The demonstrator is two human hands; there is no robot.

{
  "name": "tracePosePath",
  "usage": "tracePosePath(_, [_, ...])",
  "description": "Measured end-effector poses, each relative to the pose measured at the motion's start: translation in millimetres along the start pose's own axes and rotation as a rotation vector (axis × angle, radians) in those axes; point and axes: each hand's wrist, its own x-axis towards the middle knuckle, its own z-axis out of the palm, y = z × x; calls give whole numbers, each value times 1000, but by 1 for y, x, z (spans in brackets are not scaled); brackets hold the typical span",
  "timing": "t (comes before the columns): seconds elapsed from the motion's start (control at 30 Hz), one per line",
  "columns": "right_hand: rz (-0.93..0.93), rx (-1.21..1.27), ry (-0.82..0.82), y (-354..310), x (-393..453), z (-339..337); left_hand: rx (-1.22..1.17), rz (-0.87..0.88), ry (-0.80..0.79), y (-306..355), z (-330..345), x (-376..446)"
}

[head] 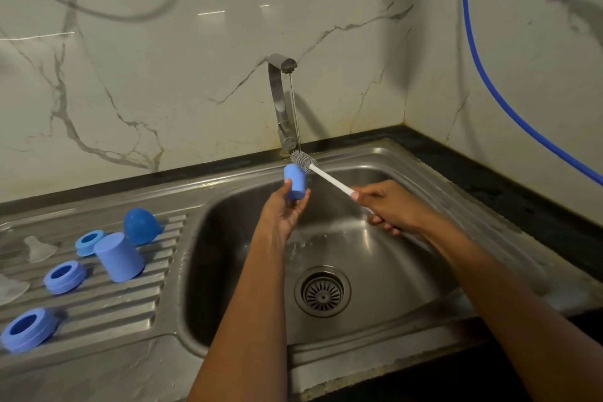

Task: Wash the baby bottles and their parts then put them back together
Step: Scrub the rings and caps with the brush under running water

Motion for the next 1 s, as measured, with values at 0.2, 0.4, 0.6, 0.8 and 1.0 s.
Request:
tracePosePath(0.2, [12,-81,-10,8,-2,-23,249,103,99,4,-9,3])
tracePosePath(0.4, [60,-167,-170,10,-8,-40,249,125,165,6,-18,6])
tracePosePath(0.6, [-59,-205,-169,12,-5,-31,233,58,16,3,-10,2])
tracePosePath(0.8, [-53,-178,-185,16,1,-17,242,-11,-45,4,-6,5])
tracePosePath(1.0, [-44,-112,-69,20,4,-15,170,24,-105,5,-5,7])
